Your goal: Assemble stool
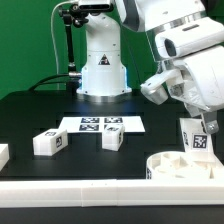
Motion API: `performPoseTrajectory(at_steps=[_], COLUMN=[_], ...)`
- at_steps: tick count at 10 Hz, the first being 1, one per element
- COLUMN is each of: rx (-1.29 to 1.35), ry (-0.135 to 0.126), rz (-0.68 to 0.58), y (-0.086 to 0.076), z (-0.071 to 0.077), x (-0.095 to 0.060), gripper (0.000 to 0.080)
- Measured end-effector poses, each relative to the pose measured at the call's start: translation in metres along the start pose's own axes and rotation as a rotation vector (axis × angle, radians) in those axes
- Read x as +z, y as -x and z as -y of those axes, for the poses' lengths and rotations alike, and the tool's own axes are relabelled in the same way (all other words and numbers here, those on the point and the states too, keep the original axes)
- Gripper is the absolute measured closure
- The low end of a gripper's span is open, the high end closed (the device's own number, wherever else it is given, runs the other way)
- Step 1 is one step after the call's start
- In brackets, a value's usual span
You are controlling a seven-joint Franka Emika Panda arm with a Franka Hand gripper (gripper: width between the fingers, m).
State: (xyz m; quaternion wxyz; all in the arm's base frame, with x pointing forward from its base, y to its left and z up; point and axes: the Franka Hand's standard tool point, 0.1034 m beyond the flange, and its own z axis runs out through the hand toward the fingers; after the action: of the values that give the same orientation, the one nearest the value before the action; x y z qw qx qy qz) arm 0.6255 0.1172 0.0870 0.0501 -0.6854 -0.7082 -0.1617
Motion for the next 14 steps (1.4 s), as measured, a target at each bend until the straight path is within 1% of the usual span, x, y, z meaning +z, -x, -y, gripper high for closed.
performPoseTrajectory(at_steps=[2,3,4,6,7,8,9,10,12,14], rx=[0.020,0.120,0.153,0.318,0.440,0.546,0.612,0.645,0.786,0.867], ry=[0.002,0.002,0.002,0.001,-0.014,-0.018,-0.017,-0.010,0.037,0.035], rz=[-0.001,-0.003,-0.003,-0.003,-0.007,-0.014,-0.021,-0.033,-0.064,-0.066], y=[-0.0001,-0.0005,-0.0004,-0.0005,-0.0002,0.0004,0.0014,0.0024,0.0040,0.0038], z=[-0.0001,-0.0002,-0.0002,0.0004,0.0029,0.0028,0.0020,0.0009,-0.0018,-0.0020], x=[0.0000,0.0001,0.0001,0.0004,0.0017,0.0018,0.0017,0.0018,0.0016,0.0011], gripper=[0.0456,0.0456,0.0456,0.0456,0.0456,0.0456,0.0456,0.0456,0.0456,0.0456])
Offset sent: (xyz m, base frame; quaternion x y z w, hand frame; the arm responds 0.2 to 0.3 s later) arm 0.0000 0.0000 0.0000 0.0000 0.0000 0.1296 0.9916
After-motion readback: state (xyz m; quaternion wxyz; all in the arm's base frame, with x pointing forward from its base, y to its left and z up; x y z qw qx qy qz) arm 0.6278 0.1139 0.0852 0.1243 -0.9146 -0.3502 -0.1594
